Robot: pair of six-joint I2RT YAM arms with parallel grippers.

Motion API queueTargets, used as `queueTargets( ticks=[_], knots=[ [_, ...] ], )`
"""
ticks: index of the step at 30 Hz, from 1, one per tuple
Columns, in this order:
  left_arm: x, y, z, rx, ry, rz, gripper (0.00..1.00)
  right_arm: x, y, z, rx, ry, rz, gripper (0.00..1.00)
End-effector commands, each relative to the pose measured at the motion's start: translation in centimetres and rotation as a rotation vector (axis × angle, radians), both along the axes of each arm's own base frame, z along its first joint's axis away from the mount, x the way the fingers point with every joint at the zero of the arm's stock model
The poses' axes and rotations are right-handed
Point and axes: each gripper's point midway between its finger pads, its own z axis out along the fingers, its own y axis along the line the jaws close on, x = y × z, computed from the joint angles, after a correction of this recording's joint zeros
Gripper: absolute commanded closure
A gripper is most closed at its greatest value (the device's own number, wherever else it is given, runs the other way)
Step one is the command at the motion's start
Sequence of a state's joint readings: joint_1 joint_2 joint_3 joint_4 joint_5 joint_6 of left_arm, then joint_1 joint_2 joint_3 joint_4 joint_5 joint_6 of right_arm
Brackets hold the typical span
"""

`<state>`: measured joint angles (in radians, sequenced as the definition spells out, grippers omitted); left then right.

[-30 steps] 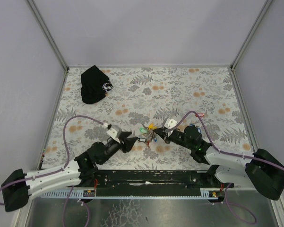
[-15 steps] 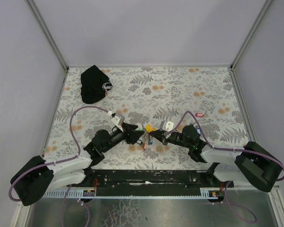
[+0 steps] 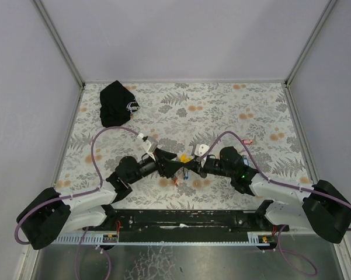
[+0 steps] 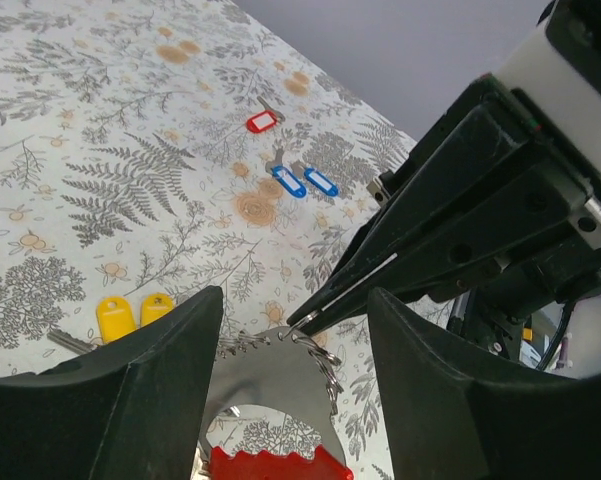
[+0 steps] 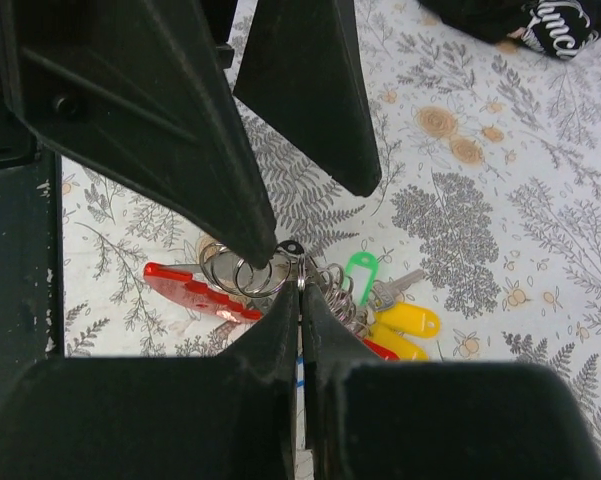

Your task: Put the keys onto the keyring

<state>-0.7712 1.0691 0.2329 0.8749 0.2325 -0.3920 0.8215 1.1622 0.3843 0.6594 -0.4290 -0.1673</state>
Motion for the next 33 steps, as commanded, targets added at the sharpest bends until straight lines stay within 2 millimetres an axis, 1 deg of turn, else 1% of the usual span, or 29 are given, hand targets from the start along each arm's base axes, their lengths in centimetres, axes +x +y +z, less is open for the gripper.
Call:
queueTargets(
  ticks=[1,6,9,11,12,14,16,18,20,21,22,23,24,27,30,33],
  knots=[
    [-0.1,-0.7,0.3,0.023,-0.006,-0.044,0.4,0.0,0.1,1.3,-0.038,0.024,0.013,1.0],
    [-0.6,0.2,-2.0,0.056,0.069,-0.02,0.43,0.2,-0.4,1.9,-0.05,0.015,-0.01,1.0],
    [-1.1,0.8,-3.1,0.066,0.119,-0.006,0.51,0.6,-0.7,2.2,-0.049,-0.007,-0.032,1.0],
    [-1.6,1.2,-4.3,0.083,0.161,0.001,0.57,0.6,-0.8,2.5,-0.045,-0.019,-0.039,1.0],
    [-1.9,1.4,-4.9,0.092,0.18,-0.001,0.58,0.6,-0.9,2.7,-0.042,-0.027,-0.041,1.0],
    [-2.9,1.4,-5.8,0.111,0.209,-0.023,0.58,0.7,-1.1,3.0,-0.031,-0.041,-0.049,1.0],
    [-3.9,1.0,-6.6,0.138,0.226,-0.053,0.57,0.5,-1.2,3.3,-0.016,-0.057,-0.046,1.0],
    [-4.3,0.8,-6.9,0.154,0.237,-0.059,0.56,0.3,-1.1,3.3,0.004,-0.073,-0.034,1.0],
    [-4.0,1.0,-6.6,0.13,0.235,-0.032,0.54,0.1,-1.1,3.0,0.012,-0.079,-0.023,1.0],
    [-3.5,1.4,-6.3,0.114,0.226,0.004,0.53,-0.1,-1.0,2.8,0.021,-0.08,-0.015,1.0],
    [-3.0,1.7,-5.7,0.094,0.209,0.033,0.48,-0.3,-1.0,2.7,0.04,-0.083,-0.008,1.0],
    [-2.7,1.9,-5.3,0.078,0.188,0.049,0.45,-0.5,-1.0,2.4,0.057,-0.089,-0.001,1.0],
    [-2.5,2.0,-4.7,0.063,0.163,0.059,0.44,-0.9,-1.2,1.6,0.077,-0.083,0.002,1.0],
    [-1.6,2.2,-3.1,0.025,0.091,0.077,0.45,-1.3,-1.1,1.5,0.133,-0.091,0.007,1.0],
    [-0.5,2.5,-1.7,-0.009,0.053,0.078,0.49,-1.3,-0.9,1.3,0.144,-0.095,0.015,1.0],
    [0.7,2.2,-1.2,0.005,0.032,0.069,0.5,-1.3,-0.9,2.0,0.191,-0.131,0.013,1.0]
  ],
)
